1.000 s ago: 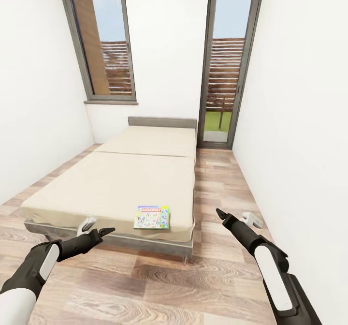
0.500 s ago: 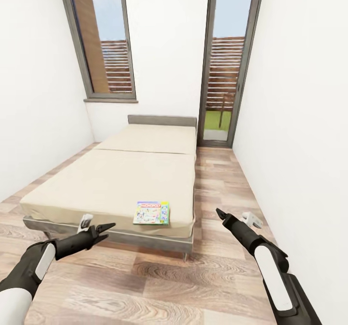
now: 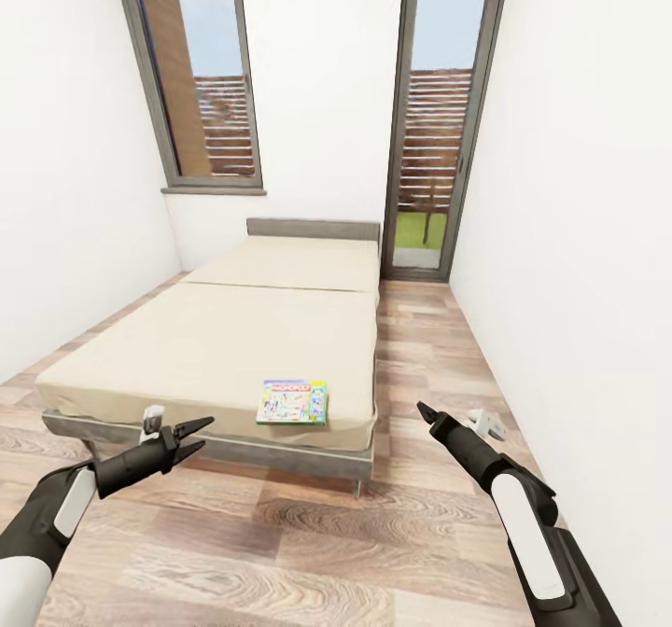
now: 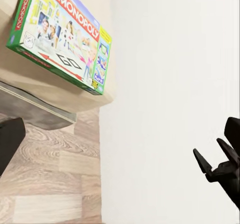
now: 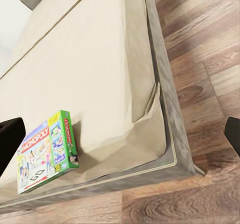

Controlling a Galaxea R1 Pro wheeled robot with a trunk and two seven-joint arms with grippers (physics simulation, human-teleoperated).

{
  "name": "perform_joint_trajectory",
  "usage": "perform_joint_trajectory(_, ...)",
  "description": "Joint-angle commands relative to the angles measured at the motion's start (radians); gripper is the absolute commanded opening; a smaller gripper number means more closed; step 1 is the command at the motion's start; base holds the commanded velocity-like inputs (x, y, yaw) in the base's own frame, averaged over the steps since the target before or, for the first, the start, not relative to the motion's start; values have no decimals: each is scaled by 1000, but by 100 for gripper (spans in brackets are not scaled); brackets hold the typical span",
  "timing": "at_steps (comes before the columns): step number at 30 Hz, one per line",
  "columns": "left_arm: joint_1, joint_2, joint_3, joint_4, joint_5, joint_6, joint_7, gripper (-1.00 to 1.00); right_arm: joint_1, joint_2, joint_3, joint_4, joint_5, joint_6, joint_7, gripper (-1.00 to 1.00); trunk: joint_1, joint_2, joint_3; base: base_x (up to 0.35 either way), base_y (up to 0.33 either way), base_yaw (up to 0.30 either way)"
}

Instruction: Put all the toys in the child's room - the three board games (two on the bed and one on the table), the two jigsaw puzzles on the table, and the tennis ball on the table - inside the toy box on the table in the child's room.

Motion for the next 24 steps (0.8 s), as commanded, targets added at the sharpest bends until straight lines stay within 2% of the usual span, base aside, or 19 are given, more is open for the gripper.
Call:
perform_joint_trajectory(1, -1, 1, 2, 0, 8, 9, -2, 100, -1, 1, -1, -2, -11, 4, -8, 100, 4, -8, -4, 0, 0, 0)
perform_joint_trajectory(9, -1, 27, 6, 0, 31, 50, -30, 100, -1, 1, -1, -2, -11, 6, -7, 100, 34, -64, -29, 0, 0, 0)
perform_joint_trajectory(19, -2, 29, 6, 0, 31, 47, -52, 100, -1, 1, -1, 0, -9, 4, -8, 100, 73, -134, -61, 0, 0, 0)
perform_joint_trajectory(24, -3, 32, 7, -5, 32, 54, -86, 100, -1, 1, 0, -1, -6, 3, -7, 100, 92, -169, -76, 0, 0, 0)
